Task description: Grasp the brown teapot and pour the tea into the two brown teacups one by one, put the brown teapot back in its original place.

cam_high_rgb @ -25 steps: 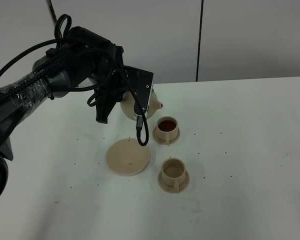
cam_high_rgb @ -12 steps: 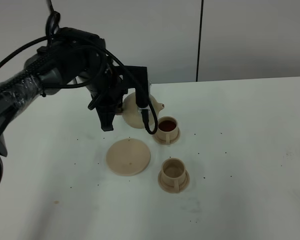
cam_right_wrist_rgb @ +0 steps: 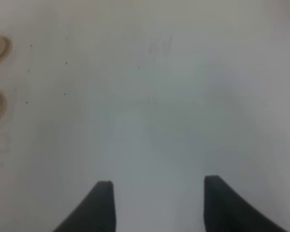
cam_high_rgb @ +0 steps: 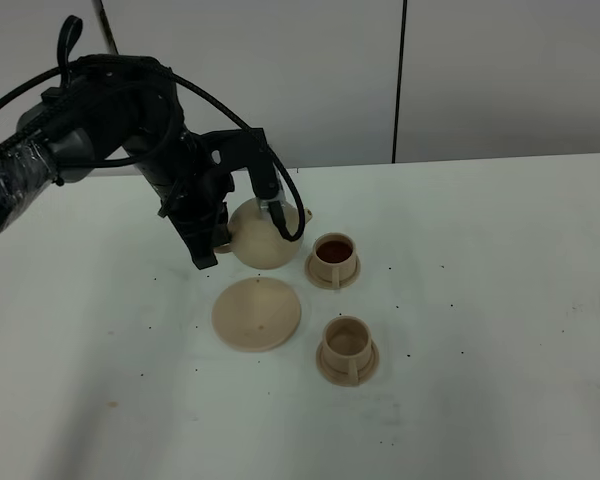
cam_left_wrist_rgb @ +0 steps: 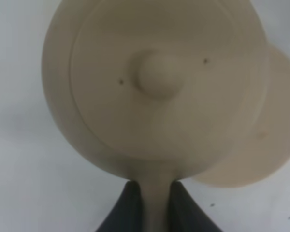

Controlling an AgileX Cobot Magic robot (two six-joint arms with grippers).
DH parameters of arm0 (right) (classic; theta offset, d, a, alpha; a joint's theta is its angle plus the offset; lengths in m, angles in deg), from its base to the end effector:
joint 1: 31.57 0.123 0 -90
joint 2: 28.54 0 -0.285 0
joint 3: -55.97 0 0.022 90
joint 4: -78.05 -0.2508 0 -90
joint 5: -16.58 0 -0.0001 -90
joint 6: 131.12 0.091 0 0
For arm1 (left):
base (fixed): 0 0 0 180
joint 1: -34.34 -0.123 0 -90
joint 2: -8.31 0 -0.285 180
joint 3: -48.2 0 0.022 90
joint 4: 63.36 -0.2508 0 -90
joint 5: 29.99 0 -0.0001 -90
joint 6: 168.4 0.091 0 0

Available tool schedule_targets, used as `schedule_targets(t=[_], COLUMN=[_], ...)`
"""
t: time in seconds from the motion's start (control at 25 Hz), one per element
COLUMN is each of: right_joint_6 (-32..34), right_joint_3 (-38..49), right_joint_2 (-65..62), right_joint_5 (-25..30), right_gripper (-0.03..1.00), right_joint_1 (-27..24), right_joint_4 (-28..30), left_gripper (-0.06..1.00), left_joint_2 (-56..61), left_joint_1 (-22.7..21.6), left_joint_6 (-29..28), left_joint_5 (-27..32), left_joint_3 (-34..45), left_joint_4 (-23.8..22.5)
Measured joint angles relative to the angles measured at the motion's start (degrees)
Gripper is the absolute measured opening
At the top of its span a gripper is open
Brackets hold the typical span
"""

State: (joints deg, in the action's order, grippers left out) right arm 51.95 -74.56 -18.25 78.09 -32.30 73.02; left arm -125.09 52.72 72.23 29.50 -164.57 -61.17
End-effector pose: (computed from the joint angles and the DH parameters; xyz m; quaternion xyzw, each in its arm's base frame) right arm 0.0028 0.0070 0.2722 0.0282 0.8702 0.0539 0.4889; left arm 0.4519 -0.1533 0.2199 0.6213 0.7641 0.0455 0.1674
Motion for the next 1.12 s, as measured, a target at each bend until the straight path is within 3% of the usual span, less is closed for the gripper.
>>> schedule_targets(t=[0.16, 1.12], right_joint_6=[0.0, 0.0], right_joint_3=[0.0, 0.0], right_joint_2=[0.0, 0.0], right_joint_5=[0.0, 0.0], right_gripper=[0.41, 0.41], right_joint_1=[0.0, 0.0], right_joint_4=[0.0, 0.0], left_gripper=[0.17, 0.17], left_joint_2=[0.0, 0.0], left_joint_1=[-0.6, 0.8], left_joint_6=[-0.1, 1.4], left_joint_5=[0.7, 0.7], left_joint_3=[0.0, 0.0], left_joint_4=[2.7, 2.9])
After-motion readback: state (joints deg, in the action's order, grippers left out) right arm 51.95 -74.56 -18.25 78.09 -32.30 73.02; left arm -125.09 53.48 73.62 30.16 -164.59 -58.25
